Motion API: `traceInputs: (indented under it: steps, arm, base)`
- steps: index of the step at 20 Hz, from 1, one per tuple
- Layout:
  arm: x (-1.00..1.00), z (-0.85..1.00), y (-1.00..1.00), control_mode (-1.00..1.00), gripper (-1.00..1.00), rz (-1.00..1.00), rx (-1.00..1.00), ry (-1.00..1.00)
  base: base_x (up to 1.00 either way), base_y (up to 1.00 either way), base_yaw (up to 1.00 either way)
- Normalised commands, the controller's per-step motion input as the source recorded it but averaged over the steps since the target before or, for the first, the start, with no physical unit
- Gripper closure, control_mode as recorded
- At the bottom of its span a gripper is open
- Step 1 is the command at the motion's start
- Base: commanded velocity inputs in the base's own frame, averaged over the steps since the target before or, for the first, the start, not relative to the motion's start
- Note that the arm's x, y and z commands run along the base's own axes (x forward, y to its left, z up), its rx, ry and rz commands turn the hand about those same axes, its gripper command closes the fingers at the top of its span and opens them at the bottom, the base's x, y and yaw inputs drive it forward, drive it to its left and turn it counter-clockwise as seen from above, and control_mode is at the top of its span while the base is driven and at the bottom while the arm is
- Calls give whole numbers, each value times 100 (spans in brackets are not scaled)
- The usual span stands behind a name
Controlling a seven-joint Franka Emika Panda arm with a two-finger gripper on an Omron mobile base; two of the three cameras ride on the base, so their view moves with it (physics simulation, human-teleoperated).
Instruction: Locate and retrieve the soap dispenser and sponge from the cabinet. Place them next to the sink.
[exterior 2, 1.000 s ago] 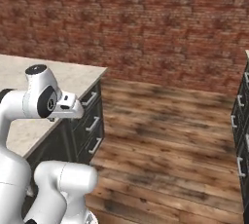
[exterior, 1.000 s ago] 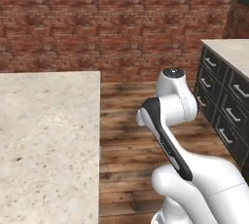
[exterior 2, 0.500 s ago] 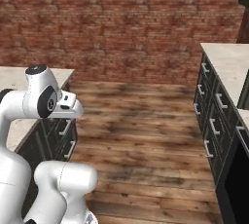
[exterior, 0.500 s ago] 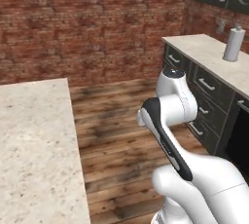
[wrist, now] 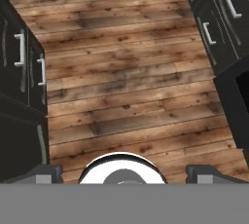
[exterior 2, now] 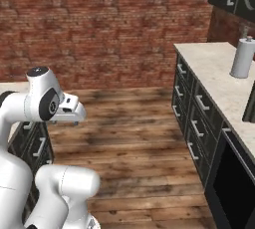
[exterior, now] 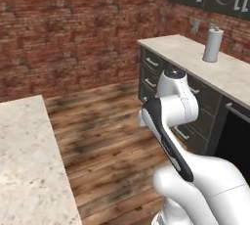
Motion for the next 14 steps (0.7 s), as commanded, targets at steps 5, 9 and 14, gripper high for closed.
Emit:
traceInputs:
  steps: [5,9,14]
  arm:
    - [0,0,0,100,-100,0,0,0]
    - [0,0,0,100,-100,0,0,0]
    - [0,0,0,100,-100,0,0,0]
  base:
    - [49,30,-33]
    - [45,28,-34]
    - [44,29,-34]
